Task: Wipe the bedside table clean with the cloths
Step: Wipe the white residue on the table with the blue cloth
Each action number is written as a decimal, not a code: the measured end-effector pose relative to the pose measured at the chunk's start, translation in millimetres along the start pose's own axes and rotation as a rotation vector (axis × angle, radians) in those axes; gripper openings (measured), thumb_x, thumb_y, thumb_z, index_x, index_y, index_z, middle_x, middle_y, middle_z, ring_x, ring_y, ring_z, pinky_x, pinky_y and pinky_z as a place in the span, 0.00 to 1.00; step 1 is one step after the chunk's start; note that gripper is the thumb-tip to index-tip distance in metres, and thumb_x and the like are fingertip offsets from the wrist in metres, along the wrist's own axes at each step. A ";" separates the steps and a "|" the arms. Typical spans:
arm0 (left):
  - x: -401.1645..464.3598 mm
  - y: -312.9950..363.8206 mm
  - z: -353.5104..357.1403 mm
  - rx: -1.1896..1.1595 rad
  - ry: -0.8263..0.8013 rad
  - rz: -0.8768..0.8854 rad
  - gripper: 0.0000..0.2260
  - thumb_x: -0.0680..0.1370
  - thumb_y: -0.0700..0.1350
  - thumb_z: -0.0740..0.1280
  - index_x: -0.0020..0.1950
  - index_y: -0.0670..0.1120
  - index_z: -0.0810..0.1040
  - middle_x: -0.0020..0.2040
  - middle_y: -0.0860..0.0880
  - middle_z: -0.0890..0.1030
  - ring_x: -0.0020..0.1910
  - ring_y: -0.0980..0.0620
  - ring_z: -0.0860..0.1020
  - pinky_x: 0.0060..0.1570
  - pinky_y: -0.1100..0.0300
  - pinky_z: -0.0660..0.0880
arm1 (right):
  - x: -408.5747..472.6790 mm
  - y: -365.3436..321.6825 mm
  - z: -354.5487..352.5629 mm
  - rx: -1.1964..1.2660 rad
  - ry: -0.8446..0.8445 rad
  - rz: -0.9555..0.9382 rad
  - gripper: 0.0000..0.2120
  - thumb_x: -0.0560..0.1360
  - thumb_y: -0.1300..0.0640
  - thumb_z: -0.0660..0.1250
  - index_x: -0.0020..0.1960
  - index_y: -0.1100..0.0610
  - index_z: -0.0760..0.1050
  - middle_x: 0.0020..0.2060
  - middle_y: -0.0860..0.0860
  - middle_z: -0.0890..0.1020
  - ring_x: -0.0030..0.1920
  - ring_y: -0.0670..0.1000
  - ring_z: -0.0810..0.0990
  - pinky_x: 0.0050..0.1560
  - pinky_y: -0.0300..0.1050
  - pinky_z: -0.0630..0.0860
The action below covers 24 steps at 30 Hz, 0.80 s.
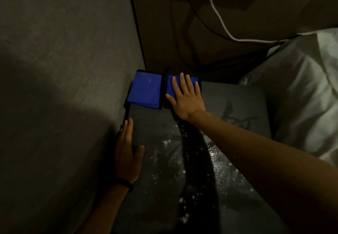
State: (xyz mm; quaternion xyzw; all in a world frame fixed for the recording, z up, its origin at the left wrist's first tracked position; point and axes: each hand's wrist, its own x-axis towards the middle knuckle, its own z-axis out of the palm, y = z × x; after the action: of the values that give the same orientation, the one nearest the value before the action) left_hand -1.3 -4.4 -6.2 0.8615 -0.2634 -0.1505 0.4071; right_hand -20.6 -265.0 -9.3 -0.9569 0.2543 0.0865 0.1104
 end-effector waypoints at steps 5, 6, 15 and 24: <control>0.0 5.1 -2.0 0.001 -0.025 -0.059 0.35 0.71 0.57 0.53 0.78 0.53 0.51 0.79 0.49 0.53 0.76 0.55 0.51 0.71 0.50 0.51 | -2.0 13.8 -1.7 -0.019 -0.006 -0.057 0.34 0.81 0.34 0.39 0.80 0.49 0.35 0.80 0.55 0.36 0.79 0.55 0.33 0.78 0.56 0.34; -0.1 5.9 -2.2 0.001 -0.028 -0.063 0.36 0.70 0.57 0.53 0.78 0.53 0.51 0.79 0.49 0.53 0.76 0.54 0.51 0.71 0.50 0.51 | -2.7 17.8 -2.6 -0.023 -0.008 -0.068 0.34 0.81 0.34 0.39 0.81 0.49 0.35 0.80 0.54 0.37 0.79 0.54 0.34 0.77 0.56 0.33; -1.4 3.0 1.1 0.015 -0.010 -0.100 0.35 0.69 0.57 0.53 0.77 0.60 0.50 0.78 0.54 0.53 0.76 0.55 0.51 0.72 0.47 0.53 | -4.1 33.8 -6.1 -0.043 -0.039 -0.136 0.35 0.82 0.34 0.42 0.81 0.49 0.35 0.80 0.55 0.36 0.79 0.55 0.34 0.77 0.54 0.34; -1.6 3.3 0.1 0.000 -0.020 -0.108 0.36 0.69 0.56 0.54 0.78 0.58 0.51 0.78 0.53 0.54 0.76 0.53 0.53 0.72 0.44 0.55 | -8.8 46.2 -9.9 -0.037 -0.042 -0.113 0.35 0.82 0.34 0.41 0.81 0.50 0.35 0.81 0.56 0.37 0.80 0.55 0.35 0.78 0.56 0.35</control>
State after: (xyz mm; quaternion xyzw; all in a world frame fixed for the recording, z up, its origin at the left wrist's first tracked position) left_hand -3.7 -5.3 -3.6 0.8730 -0.2204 -0.1811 0.3957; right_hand -50.4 -302.5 -5.6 -0.9695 0.1960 0.1051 0.1026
